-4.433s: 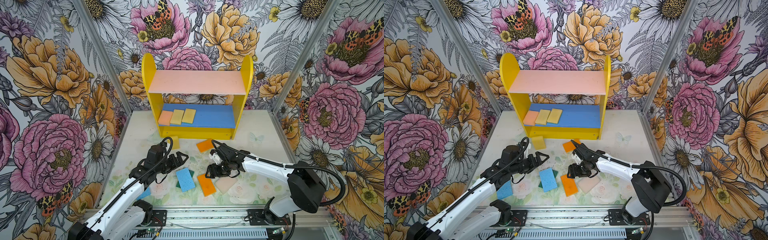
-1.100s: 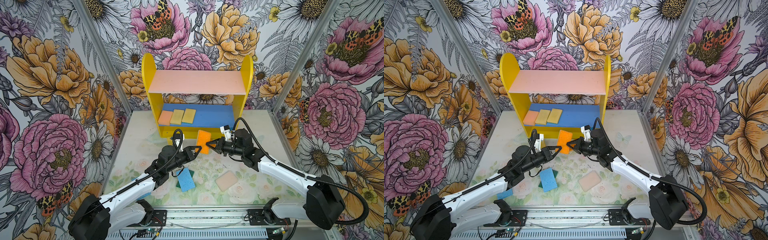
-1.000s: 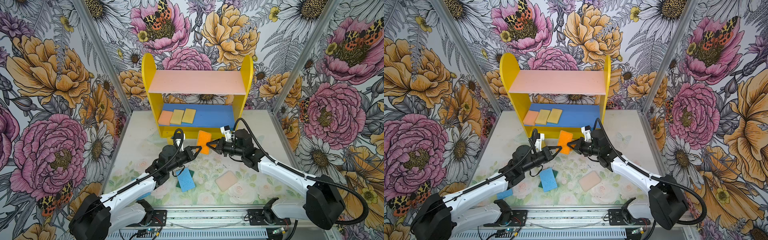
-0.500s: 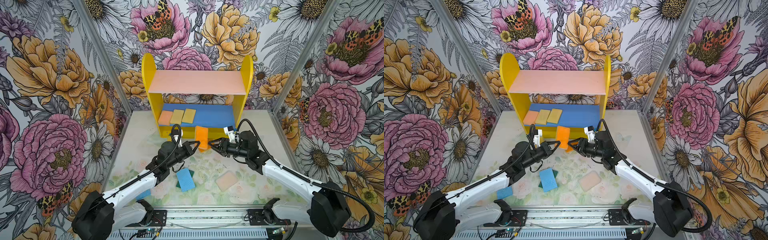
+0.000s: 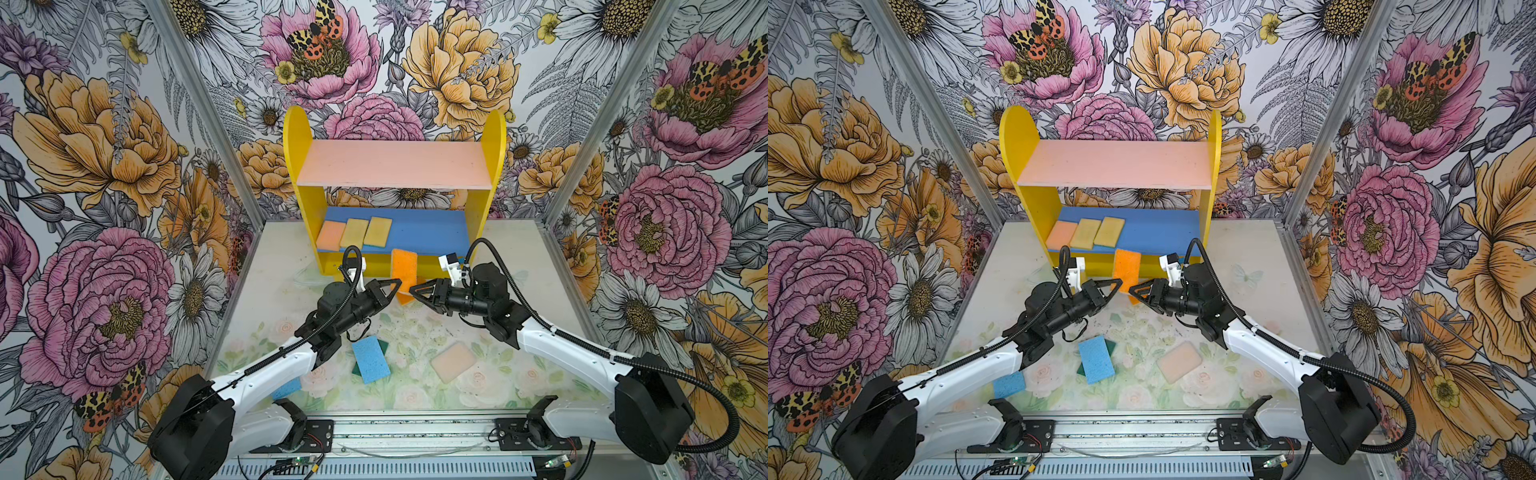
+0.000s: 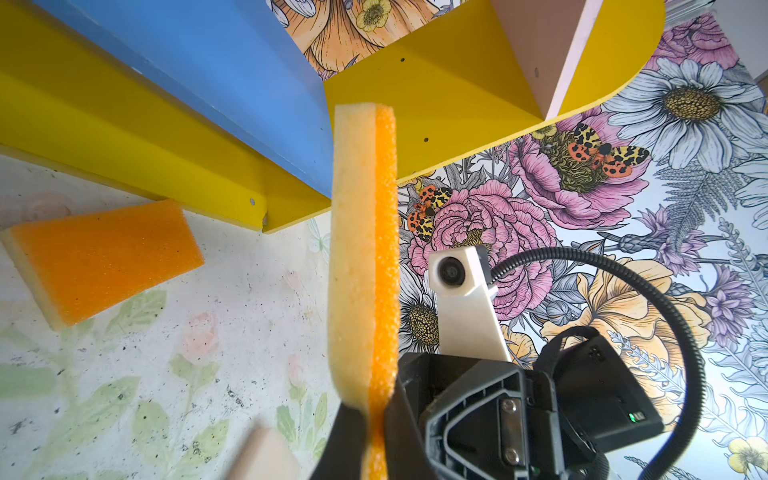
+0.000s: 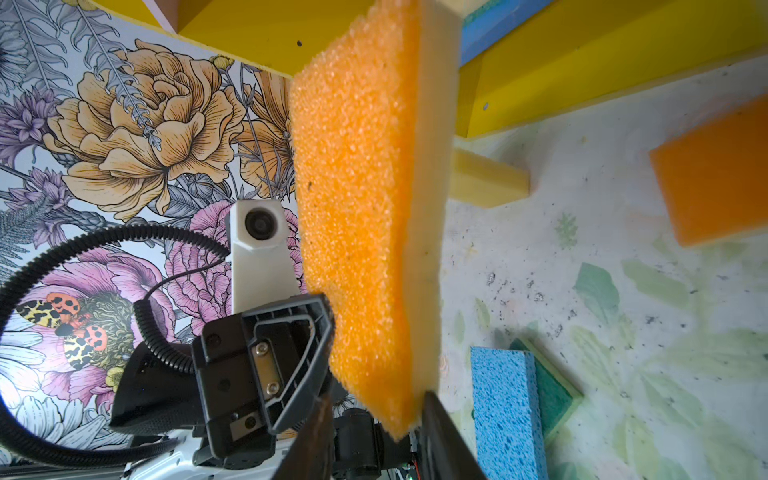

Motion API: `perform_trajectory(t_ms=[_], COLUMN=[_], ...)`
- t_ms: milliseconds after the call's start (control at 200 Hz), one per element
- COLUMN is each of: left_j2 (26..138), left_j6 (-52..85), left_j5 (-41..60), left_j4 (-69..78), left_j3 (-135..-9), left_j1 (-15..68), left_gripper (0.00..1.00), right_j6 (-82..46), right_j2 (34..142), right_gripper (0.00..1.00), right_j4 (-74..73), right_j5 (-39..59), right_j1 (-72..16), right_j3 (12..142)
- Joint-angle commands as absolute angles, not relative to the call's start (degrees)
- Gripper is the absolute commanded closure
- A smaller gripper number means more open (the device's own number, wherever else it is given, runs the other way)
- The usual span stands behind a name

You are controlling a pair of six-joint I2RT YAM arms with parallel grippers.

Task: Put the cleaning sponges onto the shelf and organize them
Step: 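Carry the orange sponge to the shelf with the right gripper while left follows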

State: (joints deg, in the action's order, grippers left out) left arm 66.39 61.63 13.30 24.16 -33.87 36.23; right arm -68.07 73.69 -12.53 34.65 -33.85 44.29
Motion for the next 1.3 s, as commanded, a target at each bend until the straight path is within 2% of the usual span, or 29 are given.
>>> perform_trajectory(t_ms=[0,105,205,260,785,915,1145,1296], left_j2=[65.9,65.9,65.5,65.3,66.9,67.6,68.6,68.5], left_j6=[62.2,62.7,62.8,62.7,64.2,64.5,65.0,64.7], left_j5=[14.2,14.3,14.4,14.6,15.7,15.9,16.4,16.7], left_j4=[26.9,27.7,27.8,27.5,30.4,30.8,31.7,30.9], left_j3=[-34.7,-34.2,-34.2,-34.2,-33.5,-33.5,-33.2,-33.0], left_j1=[36.2,36.0,35.9,35.8,36.7,36.7,36.7,36.2], left_gripper=[0.97,0.97,0.97,0.97,0.97,0.97,0.97,0.91], right_j6=[-67.9,-67.7,-67.1,-66.7,-66.9,-67.0,-66.6,-66.4], right_j2=[74.5,75.0,74.8,74.6,75.6,75.4,75.1,75.0], right_gripper=[0.69,0.71,0.6,0.58,0.6,0.68,0.88,0.98], right_j4=[-13.7,-12.6,-9.6,-8.2,-9.4,-9.2,-9.2,-9.3], right_j5=[34.0,33.7,32.4,31.5,30.5,30.2,29.5,28.4], right_j1=[-34.2,-34.2,-34.2,-34.2,-34.9,-34.9,-34.9,-34.8], right_j3=[45.3,45.8,46.0,46.1,48.3,48.2,47.9,47.4])
